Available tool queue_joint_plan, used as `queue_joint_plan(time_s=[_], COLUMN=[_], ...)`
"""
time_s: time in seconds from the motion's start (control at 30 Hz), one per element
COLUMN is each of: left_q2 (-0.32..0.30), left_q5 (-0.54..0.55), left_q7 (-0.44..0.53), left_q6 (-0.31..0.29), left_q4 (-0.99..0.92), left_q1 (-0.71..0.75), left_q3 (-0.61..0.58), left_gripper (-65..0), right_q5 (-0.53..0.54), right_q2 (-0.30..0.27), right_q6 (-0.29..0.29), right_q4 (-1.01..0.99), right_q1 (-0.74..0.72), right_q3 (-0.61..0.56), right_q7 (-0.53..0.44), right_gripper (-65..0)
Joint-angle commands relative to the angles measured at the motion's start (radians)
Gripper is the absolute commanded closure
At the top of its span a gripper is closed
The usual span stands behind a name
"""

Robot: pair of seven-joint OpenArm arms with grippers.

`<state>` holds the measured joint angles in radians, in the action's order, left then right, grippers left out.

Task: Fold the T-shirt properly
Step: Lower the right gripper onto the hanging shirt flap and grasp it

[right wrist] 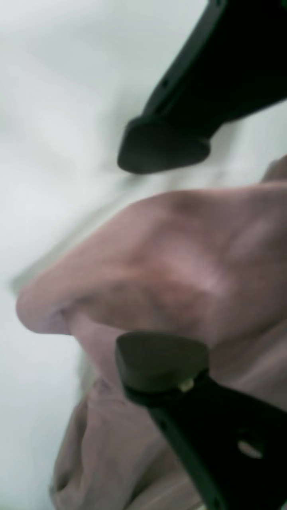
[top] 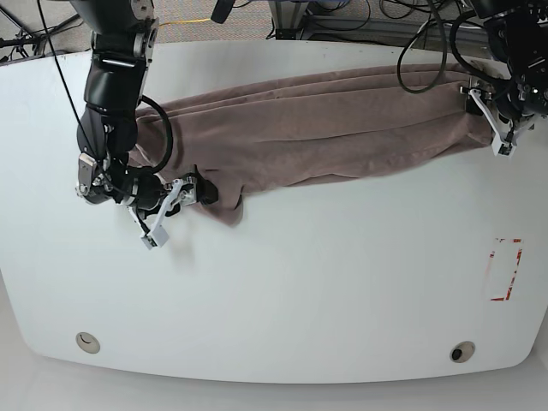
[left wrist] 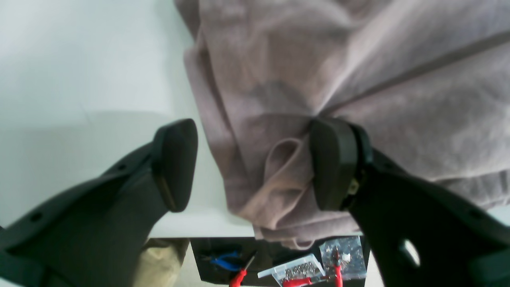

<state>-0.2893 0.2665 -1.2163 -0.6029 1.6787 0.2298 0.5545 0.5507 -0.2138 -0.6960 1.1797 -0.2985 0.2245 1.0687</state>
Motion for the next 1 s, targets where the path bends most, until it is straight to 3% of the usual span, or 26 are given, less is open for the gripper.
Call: queue_joint_plan(time_s=[0.0,0.1,0.27,0.43,0.8,0.97], left_q2=[-0.017,-0.017,-0.017,-0.017,-0.020,-0.021], left_q5=[0.003,0.003,0.000,0.000,-0.002,-0.002], left_q7=[0.003,0.003,0.003,0.003,0.003,0.003], left_q6=[-0.001,-0.001,-0.001,-0.001,-0.001,-0.001], left_q4=[0.016,0.014,0.013,0.013,0.011,0.011], left_q1=[-0.007,-0.007,-0.010,-0.010,-0.007,-0.007], left_q3=[0.006,0.006,0.003,0.003,0.002,0.002], left_gripper=[-40.8,-40.8,-40.8,-40.8,-40.8,-40.8], right_q5=[0.004,0.006,0.010,0.042,0.315,0.362], right_q2=[0.017,0.021,0.023,0.018,-0.048,-0.069], right_q6=[-0.002,-0.002,-0.002,-0.002,-0.002,-0.002], right_q4=[0.012,0.012,0.015,0.079,0.204,0.204], right_q1=[-0.021,-0.021,-0.040,-0.046,0.051,0.063], right_q3=[0.000,-0.001,0.005,0.069,0.186,0.209], right_q7=[-0.023,-0.026,-0.028,-0.026,0.049,0.048], right_gripper=[-49.9,-35.8,0.0,0.0,0.0,0.0])
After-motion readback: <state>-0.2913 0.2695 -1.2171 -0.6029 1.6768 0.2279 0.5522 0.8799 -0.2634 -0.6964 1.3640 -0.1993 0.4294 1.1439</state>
